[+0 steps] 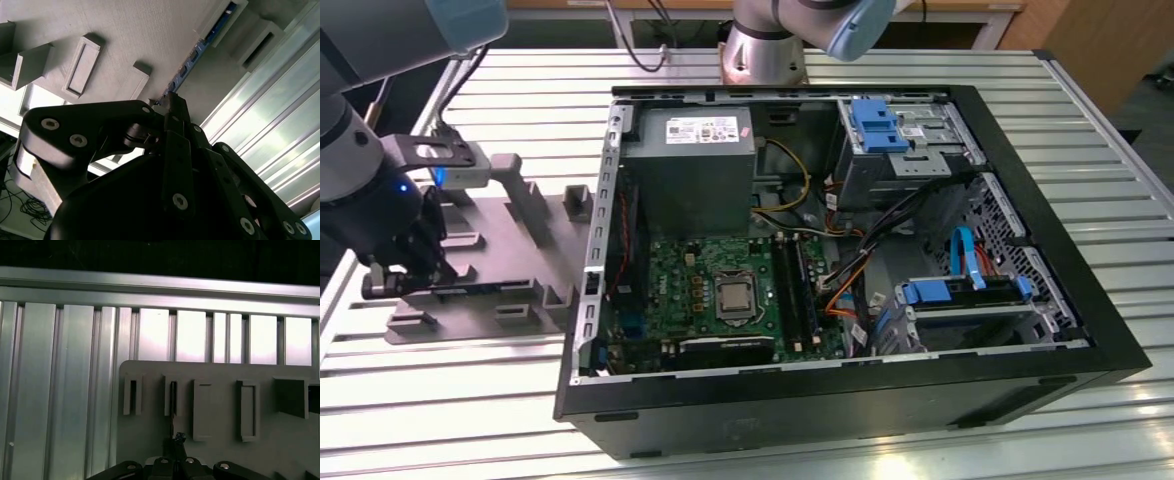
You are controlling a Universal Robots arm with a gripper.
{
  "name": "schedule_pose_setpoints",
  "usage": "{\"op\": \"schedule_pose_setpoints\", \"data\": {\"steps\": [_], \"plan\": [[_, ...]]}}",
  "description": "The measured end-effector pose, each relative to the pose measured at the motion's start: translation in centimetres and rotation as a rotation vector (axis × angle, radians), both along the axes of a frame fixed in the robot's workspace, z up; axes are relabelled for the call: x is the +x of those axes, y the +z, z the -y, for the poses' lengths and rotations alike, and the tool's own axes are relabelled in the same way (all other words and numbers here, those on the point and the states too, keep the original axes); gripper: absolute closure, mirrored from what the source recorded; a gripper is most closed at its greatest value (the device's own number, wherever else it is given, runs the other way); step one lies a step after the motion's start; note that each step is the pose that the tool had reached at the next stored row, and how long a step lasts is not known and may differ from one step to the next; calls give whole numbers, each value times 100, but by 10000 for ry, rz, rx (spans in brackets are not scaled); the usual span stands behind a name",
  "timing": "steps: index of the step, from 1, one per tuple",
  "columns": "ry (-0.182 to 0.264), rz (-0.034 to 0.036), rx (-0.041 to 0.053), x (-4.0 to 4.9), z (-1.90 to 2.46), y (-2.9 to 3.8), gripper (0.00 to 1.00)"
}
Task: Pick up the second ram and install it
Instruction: 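Pick up the second ram and move it above second insertion slot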
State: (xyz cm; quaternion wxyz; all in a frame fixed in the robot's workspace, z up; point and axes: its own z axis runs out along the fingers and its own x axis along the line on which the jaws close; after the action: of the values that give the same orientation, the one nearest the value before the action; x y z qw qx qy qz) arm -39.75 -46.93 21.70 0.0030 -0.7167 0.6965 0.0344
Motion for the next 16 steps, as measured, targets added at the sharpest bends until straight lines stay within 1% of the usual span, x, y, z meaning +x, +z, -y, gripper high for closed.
{"op": "schedule_pose_setpoints", "data": {"steps": [6, 13, 14, 15, 16], "plan": [[42, 6, 71, 0, 1, -31, 89], [48, 7, 75, 0, 2, -32, 89], [48, 8, 75, 0, 2, -32, 83], [48, 8, 74, 0, 2, -32, 83], [49, 7, 74, 0, 2, -32, 77]]}}
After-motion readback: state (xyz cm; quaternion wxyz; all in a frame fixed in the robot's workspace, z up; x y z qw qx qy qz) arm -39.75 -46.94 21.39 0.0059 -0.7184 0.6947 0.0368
